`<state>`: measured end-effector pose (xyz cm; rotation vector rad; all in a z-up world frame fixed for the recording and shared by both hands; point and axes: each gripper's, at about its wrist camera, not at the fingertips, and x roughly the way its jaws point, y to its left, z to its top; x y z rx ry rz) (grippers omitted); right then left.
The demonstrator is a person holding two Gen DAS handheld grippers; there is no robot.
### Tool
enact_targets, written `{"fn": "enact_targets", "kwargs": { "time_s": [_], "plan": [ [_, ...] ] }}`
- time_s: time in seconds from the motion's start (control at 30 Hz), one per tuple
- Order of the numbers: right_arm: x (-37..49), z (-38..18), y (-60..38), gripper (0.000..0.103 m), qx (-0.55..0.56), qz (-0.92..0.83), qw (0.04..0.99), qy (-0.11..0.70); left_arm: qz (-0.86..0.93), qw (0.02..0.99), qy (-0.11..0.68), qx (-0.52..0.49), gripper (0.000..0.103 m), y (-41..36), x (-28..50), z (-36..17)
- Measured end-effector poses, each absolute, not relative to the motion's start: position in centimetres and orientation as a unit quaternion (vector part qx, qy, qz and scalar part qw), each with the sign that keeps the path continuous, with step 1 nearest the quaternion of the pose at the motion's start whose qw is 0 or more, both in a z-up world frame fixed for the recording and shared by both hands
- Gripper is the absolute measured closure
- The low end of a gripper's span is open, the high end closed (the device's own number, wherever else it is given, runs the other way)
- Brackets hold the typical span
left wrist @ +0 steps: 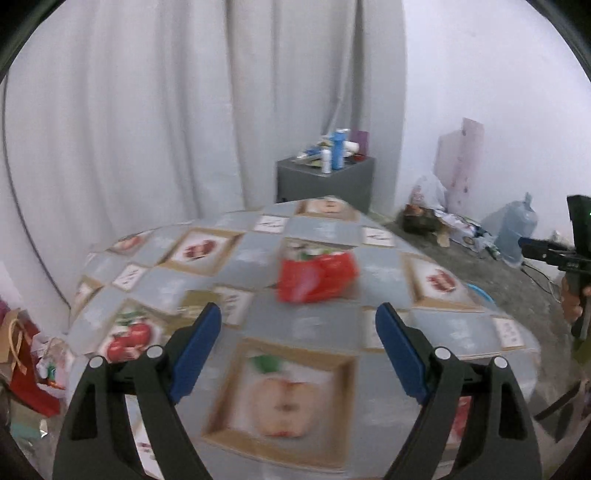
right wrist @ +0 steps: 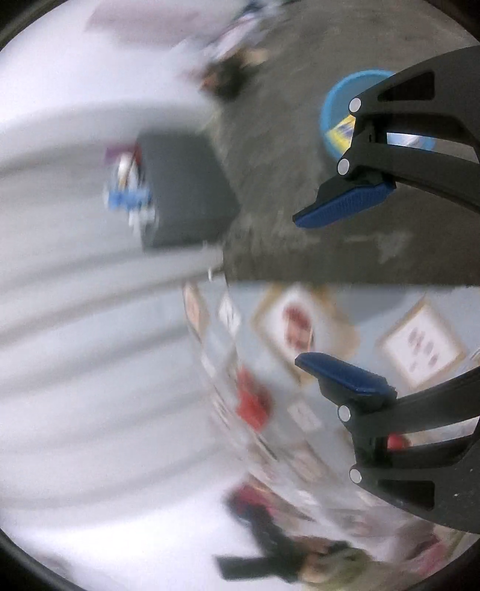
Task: Collect trash
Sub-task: 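Move both grippers back to the table, then grasp the gold snack box with the left gripper while the right gripper grasps the red snack bag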
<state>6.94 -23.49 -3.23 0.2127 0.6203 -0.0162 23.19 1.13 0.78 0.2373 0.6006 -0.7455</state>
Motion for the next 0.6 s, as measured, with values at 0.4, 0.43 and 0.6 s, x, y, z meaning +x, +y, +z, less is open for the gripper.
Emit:
{"fn": "enact_targets", "kwargs": {
  "time_s": [0.4,0.43,0.6],
  "plan": [
    [24.4,-4.0,-13.7,0.036,-0.019,0.161,0.907,0.389,-0.342,0.863,0.354,0.112,0.016,3.7,33.2,-4.6],
    [25.7,-4.3,-13.1,0.036,-0.031,0.168,0.903,0.395,-0.343,0.859,0.361,0.117,0.016,3.5,33.9,-5.1],
    [29.4,-5.8,-11.0,0.031,-0.082,0.199,0.883,0.416,-0.351,0.847,0.369,0.151,0.016,2.4,35.8,-6.7]
  ]
}}
